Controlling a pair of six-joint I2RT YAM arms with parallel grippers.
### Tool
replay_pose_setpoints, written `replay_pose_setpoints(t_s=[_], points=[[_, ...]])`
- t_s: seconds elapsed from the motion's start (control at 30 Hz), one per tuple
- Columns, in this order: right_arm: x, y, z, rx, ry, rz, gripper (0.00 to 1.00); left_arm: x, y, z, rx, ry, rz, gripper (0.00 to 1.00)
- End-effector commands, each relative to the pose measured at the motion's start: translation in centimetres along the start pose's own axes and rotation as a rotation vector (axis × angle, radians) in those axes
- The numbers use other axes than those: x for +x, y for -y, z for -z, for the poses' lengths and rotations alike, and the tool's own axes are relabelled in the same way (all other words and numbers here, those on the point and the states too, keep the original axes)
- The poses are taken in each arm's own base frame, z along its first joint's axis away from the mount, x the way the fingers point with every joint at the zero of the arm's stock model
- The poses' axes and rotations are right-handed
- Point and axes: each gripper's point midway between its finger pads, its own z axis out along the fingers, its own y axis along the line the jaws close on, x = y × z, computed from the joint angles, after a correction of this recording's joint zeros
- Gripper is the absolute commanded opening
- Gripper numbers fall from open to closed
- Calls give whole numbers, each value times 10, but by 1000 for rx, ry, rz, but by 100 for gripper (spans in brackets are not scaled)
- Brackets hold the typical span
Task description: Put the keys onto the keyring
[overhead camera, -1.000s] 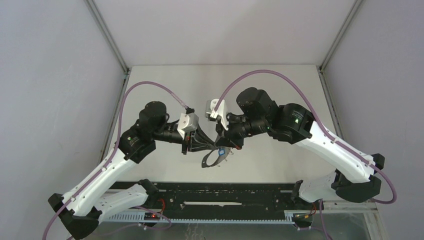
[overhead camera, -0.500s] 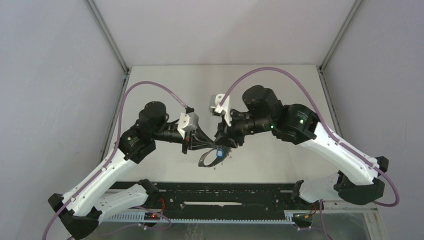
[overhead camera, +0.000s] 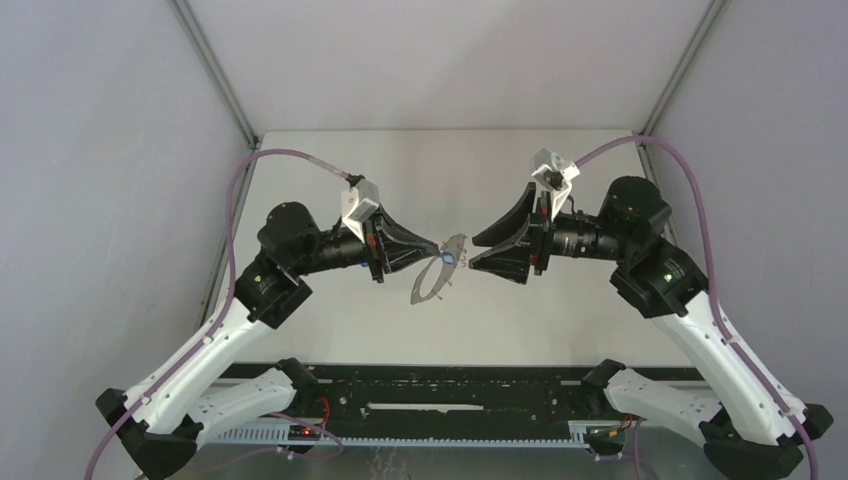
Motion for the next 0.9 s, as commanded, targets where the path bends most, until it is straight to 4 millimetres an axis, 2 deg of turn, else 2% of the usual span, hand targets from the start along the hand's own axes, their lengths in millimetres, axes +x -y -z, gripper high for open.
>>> replay_pose_setpoints(t_s=[0.0,0.17,0.3,0.53,0.73,0.87], points=[[-5,-4,-4,-142,6,-166,58,-48,11,2,15,130,-29,0],[-4,6,-9,-176,-16,-274,52,-42,24,5,80,110,-63,0],[-7,1,-15,-279,-9,-310,56,-44,26,6,88,112,-73,0],[-13,2,-25,-335,11,-343,58,-46,26,5,80,126,-40,0],[-15,0,-22,-341,16,-329,58,-49,22,5,49,142,-24,0],[-7,6,-19,-283,9,-306,56,-55,7,6,-49,179,25,0]])
